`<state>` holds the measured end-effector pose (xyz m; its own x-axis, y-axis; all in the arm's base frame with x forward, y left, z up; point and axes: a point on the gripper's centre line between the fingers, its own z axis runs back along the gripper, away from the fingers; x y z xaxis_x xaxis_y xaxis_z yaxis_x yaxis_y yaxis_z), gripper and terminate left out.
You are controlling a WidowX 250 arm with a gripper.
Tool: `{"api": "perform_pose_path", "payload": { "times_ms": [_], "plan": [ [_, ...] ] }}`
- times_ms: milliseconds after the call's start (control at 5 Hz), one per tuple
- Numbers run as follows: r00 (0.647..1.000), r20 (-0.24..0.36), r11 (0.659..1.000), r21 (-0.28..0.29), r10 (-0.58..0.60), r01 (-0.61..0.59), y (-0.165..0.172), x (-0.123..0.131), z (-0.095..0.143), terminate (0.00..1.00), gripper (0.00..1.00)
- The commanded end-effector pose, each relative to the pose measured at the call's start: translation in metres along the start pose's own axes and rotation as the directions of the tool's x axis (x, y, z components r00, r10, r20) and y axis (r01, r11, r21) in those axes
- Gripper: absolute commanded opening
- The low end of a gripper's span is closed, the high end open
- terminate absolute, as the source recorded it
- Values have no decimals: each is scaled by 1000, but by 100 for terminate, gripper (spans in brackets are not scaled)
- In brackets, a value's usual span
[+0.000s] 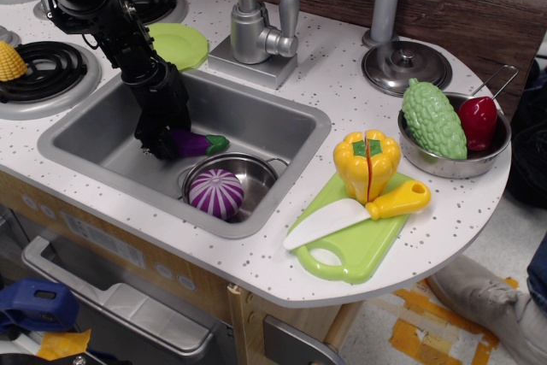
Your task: Put eggplant on plate
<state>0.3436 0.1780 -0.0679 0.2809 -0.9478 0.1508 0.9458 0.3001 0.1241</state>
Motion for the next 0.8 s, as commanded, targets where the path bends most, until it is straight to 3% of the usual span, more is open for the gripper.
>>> {"api": "perform_pose_path", "payload": {
  "times_ms": [0,200,600],
  "plan": [
    [999,-50,1000,-23,19,-20,4,13,43,0,0],
    [994,-101,999,-15,29,-31,-1,12,67,0,0],
    [971,-237,995,98,39,-16,-3,2,106,0,0]
  ]
}}
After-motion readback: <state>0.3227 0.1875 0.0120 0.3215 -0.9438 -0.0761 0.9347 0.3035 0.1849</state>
